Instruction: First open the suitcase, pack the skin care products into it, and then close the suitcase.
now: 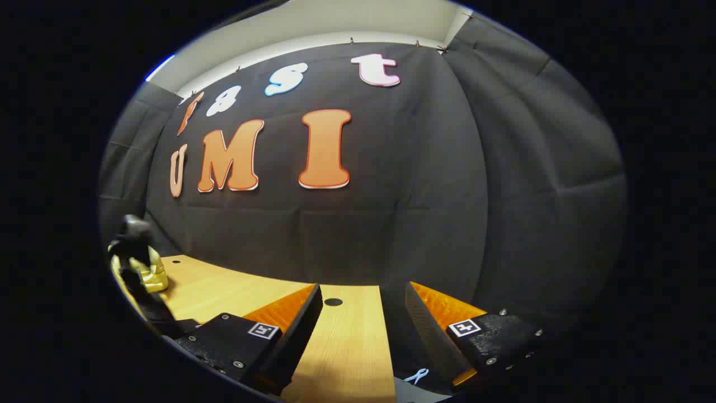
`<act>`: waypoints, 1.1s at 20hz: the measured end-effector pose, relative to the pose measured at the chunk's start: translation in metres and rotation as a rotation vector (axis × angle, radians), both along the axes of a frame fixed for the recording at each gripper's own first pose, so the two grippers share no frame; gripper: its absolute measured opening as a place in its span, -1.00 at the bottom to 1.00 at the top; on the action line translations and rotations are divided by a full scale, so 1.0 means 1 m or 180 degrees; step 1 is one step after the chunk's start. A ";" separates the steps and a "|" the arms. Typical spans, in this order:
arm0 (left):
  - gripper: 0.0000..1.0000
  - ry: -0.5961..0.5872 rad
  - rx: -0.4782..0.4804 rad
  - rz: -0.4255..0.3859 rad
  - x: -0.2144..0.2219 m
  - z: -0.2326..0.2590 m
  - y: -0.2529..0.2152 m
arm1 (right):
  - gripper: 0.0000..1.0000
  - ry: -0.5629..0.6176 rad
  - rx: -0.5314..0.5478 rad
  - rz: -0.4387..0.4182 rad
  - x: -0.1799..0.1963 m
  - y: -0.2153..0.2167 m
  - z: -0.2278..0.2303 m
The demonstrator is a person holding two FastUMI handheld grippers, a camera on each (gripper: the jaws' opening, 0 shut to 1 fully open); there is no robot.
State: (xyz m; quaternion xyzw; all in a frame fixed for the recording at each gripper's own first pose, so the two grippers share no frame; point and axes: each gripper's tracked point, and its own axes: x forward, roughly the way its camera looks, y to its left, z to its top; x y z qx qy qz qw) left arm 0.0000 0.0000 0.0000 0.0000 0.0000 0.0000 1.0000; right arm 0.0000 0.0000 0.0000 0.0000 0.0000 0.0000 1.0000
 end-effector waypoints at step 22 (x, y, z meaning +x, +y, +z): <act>0.93 -0.0198 -0.0052 0.0730 -0.348 0.267 0.527 | 0.95 0.0253 0.0284 0.0189 -0.104 0.346 0.150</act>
